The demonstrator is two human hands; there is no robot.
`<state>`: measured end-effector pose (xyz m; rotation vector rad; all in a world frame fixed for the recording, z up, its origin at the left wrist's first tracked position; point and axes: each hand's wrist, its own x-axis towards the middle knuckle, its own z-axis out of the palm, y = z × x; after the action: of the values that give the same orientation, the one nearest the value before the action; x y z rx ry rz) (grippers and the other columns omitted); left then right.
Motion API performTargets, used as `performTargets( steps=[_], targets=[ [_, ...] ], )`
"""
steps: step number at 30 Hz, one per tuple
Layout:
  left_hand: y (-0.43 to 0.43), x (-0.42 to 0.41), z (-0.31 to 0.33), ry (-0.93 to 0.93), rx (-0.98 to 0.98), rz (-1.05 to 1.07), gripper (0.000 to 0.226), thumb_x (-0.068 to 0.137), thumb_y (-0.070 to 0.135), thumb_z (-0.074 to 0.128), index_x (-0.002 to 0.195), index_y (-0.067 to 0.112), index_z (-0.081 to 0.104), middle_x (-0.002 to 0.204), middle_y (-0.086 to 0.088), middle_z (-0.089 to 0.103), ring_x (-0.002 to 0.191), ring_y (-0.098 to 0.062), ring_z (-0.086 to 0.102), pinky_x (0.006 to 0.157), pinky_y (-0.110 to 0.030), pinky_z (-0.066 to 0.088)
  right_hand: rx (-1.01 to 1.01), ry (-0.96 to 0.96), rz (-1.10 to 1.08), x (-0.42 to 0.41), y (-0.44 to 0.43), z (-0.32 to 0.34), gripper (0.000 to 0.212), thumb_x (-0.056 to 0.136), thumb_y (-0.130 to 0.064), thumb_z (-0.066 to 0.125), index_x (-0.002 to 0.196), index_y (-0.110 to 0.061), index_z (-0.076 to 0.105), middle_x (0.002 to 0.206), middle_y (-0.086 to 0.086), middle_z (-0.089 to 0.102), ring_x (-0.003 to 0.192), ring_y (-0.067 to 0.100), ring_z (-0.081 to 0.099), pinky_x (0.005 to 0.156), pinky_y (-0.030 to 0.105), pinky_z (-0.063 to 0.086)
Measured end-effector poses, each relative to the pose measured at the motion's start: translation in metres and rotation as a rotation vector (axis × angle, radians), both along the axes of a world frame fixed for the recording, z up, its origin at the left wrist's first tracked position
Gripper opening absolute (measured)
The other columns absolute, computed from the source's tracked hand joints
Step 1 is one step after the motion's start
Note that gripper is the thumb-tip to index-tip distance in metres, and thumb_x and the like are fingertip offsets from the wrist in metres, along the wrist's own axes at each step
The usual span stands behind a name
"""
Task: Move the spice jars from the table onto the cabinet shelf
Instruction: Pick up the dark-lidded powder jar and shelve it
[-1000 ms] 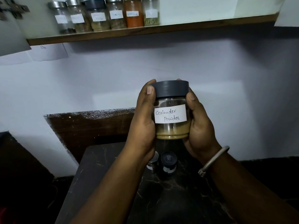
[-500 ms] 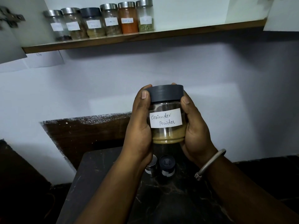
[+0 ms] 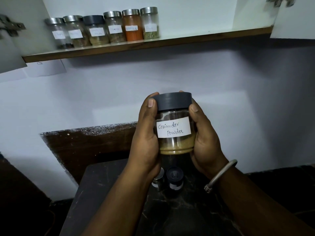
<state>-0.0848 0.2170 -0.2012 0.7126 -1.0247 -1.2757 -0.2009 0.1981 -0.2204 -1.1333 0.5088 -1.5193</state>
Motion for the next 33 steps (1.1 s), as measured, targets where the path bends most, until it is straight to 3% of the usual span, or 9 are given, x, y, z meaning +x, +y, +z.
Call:
performTargets(
  steps=[10,12,13,14,16,18,22,28,33],
  targets=[
    [-0.010,0.001,0.002,0.032,-0.029,-0.023,0.074,0.092,0.057,0.055,0.147,0.008,0.050,0.143,-0.031,0.058,0.133,-0.051,0.056,0.113,-0.073,0.038,-0.053,0.023,0.001,-0.001,-0.005,0.008,0.056,0.103,-0.035,0.044,0.150,-0.004,0.044,0.146,0.033,0.051,0.137,0.053,0.048,0.115,0.073,0.032],
    [-0.014,0.002,0.008,0.023,-0.056,-0.010,0.080,0.087,0.058,0.059,0.146,0.005,0.050,0.142,-0.034,0.056,0.133,-0.054,0.055,0.113,-0.074,0.037,-0.083,0.078,-0.069,-0.002,-0.006,0.015,0.062,0.099,-0.042,0.050,0.153,-0.013,0.042,0.144,0.023,0.057,0.132,0.042,0.058,0.108,0.062,0.047],
    [-0.015,0.002,0.011,0.022,-0.065,0.001,0.083,0.085,0.059,0.061,0.145,0.003,0.050,0.142,-0.035,0.056,0.133,-0.055,0.054,0.112,-0.075,0.037,-0.107,0.128,-0.123,-0.004,-0.006,0.018,0.066,0.094,-0.048,0.054,0.154,-0.022,0.041,0.140,0.015,0.060,0.126,0.031,0.065,0.099,0.049,0.056],
    [-0.018,0.003,0.016,0.023,-0.074,0.015,0.083,0.085,0.058,0.062,0.145,0.003,0.050,0.143,-0.036,0.055,0.133,-0.056,0.053,0.112,-0.076,0.036,-0.146,0.189,-0.175,-0.005,-0.007,0.023,0.068,0.089,-0.054,0.055,0.152,-0.032,0.040,0.134,0.006,0.063,0.117,0.021,0.069,0.090,0.036,0.059],
    [-0.025,0.005,0.025,0.031,-0.091,0.048,0.075,0.089,0.055,0.060,0.145,0.006,0.052,0.143,-0.035,0.055,0.133,-0.056,0.053,0.112,-0.076,0.036,-0.231,0.318,-0.274,-0.008,-0.009,0.034,0.062,0.085,-0.061,0.055,0.144,-0.049,0.042,0.118,-0.007,0.064,0.107,0.014,0.071,0.082,0.029,0.058],
    [-0.032,0.005,0.035,0.022,-0.132,0.086,0.062,0.093,0.051,0.059,0.141,0.012,0.054,0.139,-0.032,0.059,0.126,-0.053,0.060,0.108,-0.070,0.046,-0.297,0.442,-0.352,-0.012,-0.012,0.046,0.058,0.084,-0.064,0.056,0.139,-0.054,0.044,0.109,-0.015,0.063,0.103,0.011,0.069,0.082,0.030,0.060],
    [-0.047,0.002,0.066,-0.093,-0.314,0.133,0.060,0.094,0.049,0.059,0.138,0.009,0.052,0.112,-0.012,0.072,0.096,-0.027,0.073,0.077,-0.042,0.062,-0.385,0.602,-0.419,-0.018,-0.028,0.085,0.061,0.078,-0.066,0.064,0.132,-0.043,0.051,0.114,-0.020,0.065,0.100,0.001,0.067,0.077,0.021,0.059],
    [-0.110,0.001,0.141,-0.240,-0.531,0.211,0.040,0.099,0.044,0.052,0.126,0.016,0.059,0.118,-0.012,0.071,0.106,-0.030,0.073,0.086,-0.046,0.062,-0.382,0.618,-0.398,-0.033,-0.075,0.175,0.060,0.071,-0.053,0.079,0.120,-0.026,0.057,0.114,0.003,0.068,0.101,0.023,0.072,0.077,0.039,0.064],
    [-0.208,0.022,0.210,-0.678,-0.636,0.669,0.044,0.103,0.052,0.038,0.122,0.021,0.062,0.093,0.001,0.070,0.082,-0.017,0.066,0.075,-0.035,0.051,-0.313,0.632,-0.534,-0.039,-0.158,0.253,0.051,0.079,-0.036,0.081,0.117,-0.019,0.051,0.108,0.000,0.063,0.097,0.021,0.073,0.078,0.048,0.066]
  ],
)
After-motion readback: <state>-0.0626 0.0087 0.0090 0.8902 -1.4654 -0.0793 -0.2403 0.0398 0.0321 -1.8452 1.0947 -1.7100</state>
